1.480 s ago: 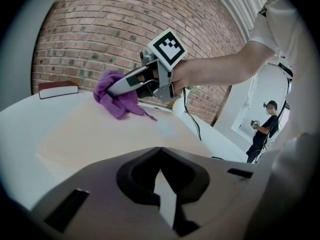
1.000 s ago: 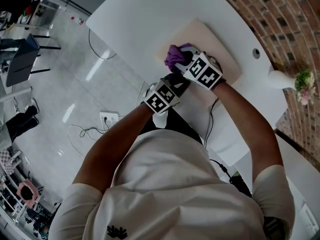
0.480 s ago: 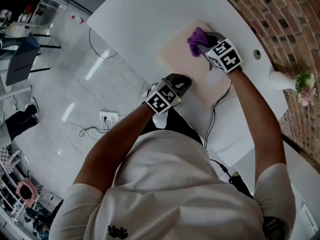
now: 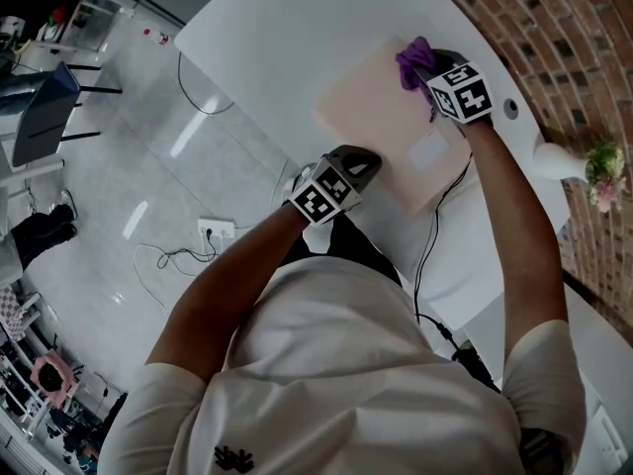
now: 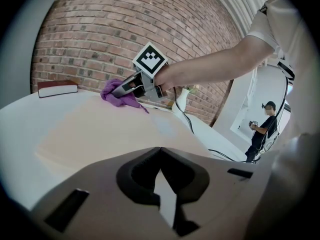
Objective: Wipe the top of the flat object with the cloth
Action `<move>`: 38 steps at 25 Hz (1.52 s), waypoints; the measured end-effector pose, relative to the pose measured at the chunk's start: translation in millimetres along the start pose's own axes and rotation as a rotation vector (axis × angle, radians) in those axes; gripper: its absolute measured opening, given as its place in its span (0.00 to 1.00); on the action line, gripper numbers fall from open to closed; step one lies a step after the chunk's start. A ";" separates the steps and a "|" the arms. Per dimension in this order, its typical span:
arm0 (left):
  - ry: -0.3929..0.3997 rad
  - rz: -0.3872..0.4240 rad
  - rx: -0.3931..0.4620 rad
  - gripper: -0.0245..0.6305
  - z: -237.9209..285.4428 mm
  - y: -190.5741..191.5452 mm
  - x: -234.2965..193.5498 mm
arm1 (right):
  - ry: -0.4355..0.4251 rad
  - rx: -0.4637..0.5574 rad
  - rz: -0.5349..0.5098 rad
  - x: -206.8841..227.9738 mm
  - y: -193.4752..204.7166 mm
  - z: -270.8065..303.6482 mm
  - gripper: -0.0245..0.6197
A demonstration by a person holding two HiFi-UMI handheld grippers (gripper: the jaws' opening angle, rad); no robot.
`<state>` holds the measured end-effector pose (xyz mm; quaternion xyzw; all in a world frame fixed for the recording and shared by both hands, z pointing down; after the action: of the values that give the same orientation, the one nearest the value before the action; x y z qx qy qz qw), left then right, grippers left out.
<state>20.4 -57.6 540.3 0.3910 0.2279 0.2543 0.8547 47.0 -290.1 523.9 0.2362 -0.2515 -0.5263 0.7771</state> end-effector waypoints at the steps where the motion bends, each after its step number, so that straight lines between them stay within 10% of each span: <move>1: 0.000 -0.001 -0.002 0.07 -0.3 0.8 -0.1 | 0.003 0.004 0.000 -2.0 -1.8 -0.9 0.22; 20: 0.012 0.009 0.000 0.07 1.4 3.1 1.0 | -0.359 -0.013 -0.322 -198.9 -41.0 61.5 0.22; 38: -0.005 0.009 0.005 0.07 -3.0 -6.8 -1.8 | -0.108 0.045 -0.051 -28.0 -32.6 32.8 0.22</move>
<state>19.1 -60.9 533.5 0.3948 0.2244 0.2568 0.8532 -5.7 -278.1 524.3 0.2311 -0.2988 -0.5521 0.7433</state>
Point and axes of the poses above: the fingertips, and each gripper's own axes: z forward along the fingers, x to its right, y out of its underside, the point moved 2 cm from there along -z, backward along the fingers, and after that the axes turned 15 degrees about -y, right-handed, at the moved point
